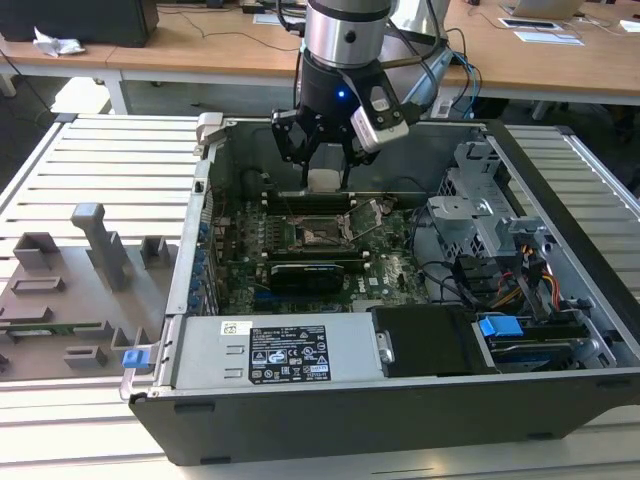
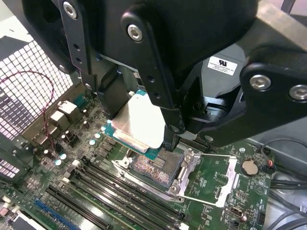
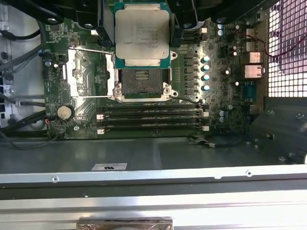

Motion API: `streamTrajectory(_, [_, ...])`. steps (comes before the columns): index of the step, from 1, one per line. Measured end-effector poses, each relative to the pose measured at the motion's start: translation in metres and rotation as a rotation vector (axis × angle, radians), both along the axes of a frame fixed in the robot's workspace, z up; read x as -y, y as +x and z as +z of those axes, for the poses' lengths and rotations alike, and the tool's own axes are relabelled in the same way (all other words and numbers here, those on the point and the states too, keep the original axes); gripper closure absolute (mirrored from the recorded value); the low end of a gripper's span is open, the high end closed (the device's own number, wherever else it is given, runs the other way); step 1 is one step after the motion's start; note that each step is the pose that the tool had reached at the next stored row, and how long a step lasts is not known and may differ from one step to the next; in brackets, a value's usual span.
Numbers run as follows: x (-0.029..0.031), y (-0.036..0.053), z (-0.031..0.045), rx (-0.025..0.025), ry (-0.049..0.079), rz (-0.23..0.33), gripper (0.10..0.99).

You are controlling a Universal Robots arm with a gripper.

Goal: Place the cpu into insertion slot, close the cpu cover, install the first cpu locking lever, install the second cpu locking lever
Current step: 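Place the cpu into insertion slot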

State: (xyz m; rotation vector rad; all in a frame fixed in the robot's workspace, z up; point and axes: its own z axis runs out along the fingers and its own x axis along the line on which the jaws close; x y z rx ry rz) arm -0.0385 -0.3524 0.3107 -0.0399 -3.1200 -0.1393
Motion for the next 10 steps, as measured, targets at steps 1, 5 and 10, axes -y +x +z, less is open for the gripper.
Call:
streamTrajectory(1, [0.0000,0.0000,-0.0010,0.0000,0.000,0.000,0.545])
streamTrajectory(5, [0.0000,0.0000,-0.0044,0.0000,0.000,0.000,0.545])
streamTrajectory(10, [-0.0002,0.0002,-0.0069,0.0000,0.000,0.000,0.545])
